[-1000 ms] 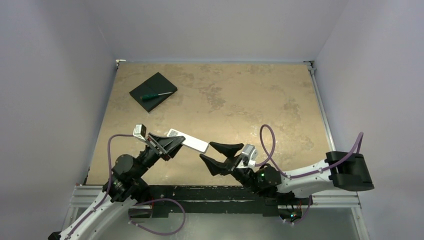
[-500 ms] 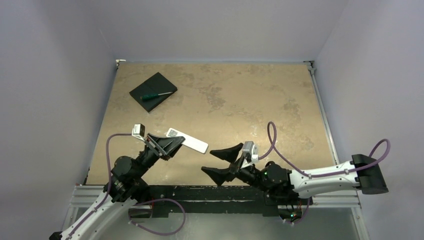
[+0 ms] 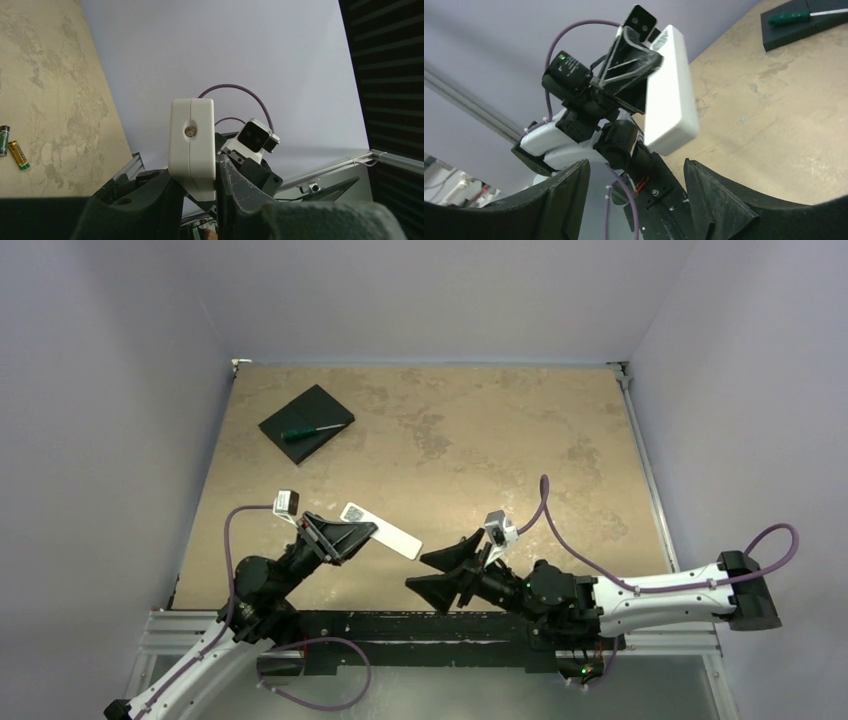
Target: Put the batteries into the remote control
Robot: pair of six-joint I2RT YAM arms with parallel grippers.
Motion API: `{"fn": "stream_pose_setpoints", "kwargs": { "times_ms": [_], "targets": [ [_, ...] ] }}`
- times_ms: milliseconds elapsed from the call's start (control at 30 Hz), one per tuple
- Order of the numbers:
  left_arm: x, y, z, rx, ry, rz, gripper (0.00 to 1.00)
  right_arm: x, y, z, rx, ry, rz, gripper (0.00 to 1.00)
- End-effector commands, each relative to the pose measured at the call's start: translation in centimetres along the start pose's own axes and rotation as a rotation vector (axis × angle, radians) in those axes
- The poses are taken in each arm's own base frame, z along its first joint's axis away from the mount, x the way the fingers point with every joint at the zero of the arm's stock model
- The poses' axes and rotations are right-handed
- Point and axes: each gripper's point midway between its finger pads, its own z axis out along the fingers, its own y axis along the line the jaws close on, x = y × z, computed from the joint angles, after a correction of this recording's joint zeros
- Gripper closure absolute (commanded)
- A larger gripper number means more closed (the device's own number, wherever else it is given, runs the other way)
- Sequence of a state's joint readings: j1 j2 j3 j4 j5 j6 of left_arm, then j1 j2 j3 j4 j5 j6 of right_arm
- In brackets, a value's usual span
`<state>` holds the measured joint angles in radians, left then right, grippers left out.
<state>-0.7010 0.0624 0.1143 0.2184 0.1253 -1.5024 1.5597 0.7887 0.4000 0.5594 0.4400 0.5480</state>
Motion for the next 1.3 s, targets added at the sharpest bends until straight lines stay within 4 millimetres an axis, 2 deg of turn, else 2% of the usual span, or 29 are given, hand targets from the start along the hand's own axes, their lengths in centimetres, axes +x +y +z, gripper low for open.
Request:
{"fn": "stream_pose_setpoints", "kwargs": {
  "times_ms": [0, 133, 333, 567, 967, 1267],
  "targets": [
    [0.5, -2.6, -0.3, 0.127, 0.028, 0.058, 1.00, -1.9, -0.6, 0.0, 0.099, -0.067, 0.200, 0.24],
    [0.6, -2.7, -0.4, 0.148, 0.034, 0.058, 1.00, -2.1, -1.4, -0.3, 0.133, -0.108, 0.296, 0.24],
    [0.9, -2.7, -0.5, 0.168, 0.049, 0.058, 1.00, -2.8, -0.9, 0.0, 0.109, -0.152, 0.378, 0.24],
    [1.2, -2.9, -0.7, 0.206, 0.062, 0.059, 1.00, -2.1, -1.7, 0.8, 0.155, -0.174, 0.483, 0.30],
    [1.7, -2.7, -0.8, 0.236, 0.083, 0.051, 1.00, -2.4, -2.3, 0.6, 0.143, -0.237, 0.560, 0.41],
    [2.0, -3.0, -0.7, 0.253, 0.104, 0.048, 1.00, -3.0, -1.9, 1.1, 0.132, -0.254, 0.561, 0.43]
  ]
}}
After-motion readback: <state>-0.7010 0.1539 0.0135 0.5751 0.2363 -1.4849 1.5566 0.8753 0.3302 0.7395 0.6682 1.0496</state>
